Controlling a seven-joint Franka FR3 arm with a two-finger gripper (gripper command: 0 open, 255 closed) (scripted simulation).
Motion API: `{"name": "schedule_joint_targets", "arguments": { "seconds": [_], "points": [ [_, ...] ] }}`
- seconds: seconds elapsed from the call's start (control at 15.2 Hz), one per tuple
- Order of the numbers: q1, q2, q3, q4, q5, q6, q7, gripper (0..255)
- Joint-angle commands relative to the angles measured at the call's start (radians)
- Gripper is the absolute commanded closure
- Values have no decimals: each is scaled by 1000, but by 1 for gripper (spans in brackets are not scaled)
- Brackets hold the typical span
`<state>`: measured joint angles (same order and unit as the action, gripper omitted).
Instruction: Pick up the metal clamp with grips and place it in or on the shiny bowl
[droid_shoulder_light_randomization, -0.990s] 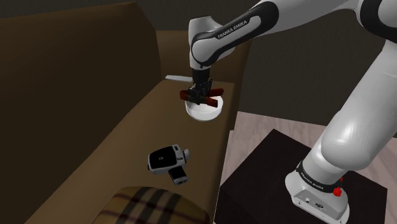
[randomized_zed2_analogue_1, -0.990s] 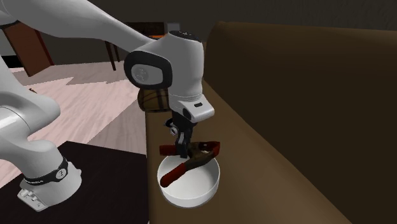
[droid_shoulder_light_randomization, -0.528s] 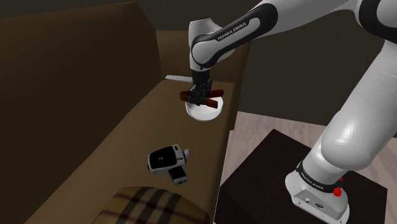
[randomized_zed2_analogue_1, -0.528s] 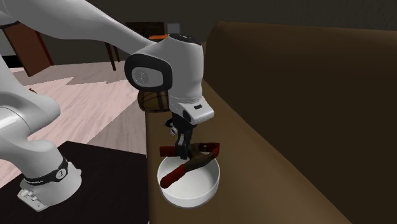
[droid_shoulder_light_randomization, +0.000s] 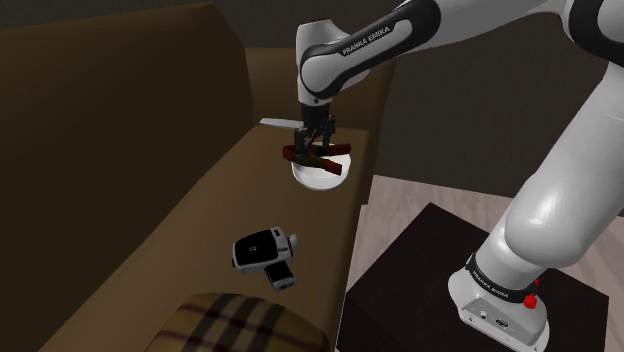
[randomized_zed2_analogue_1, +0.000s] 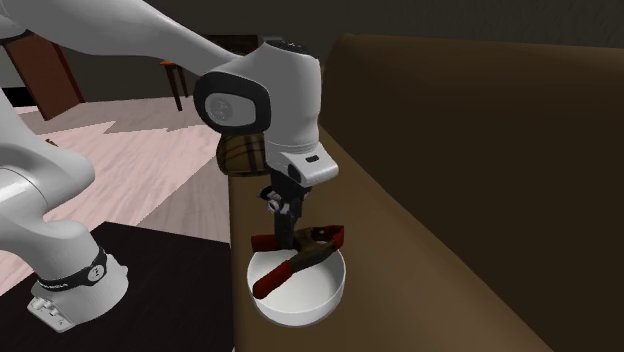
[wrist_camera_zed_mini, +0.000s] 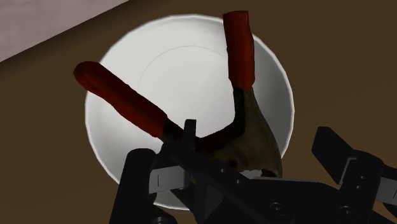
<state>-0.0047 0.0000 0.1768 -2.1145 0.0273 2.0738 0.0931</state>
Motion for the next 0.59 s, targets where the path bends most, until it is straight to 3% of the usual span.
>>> {"name": "schedule_joint_targets", "arguments": {
  "seconds": [0.0,0.53],
  "points": [
    [-1,-21,-1,37,3,-59,-1,0],
    [-1,-28,-1,56,4,-85,-2,0]
  ]
}}
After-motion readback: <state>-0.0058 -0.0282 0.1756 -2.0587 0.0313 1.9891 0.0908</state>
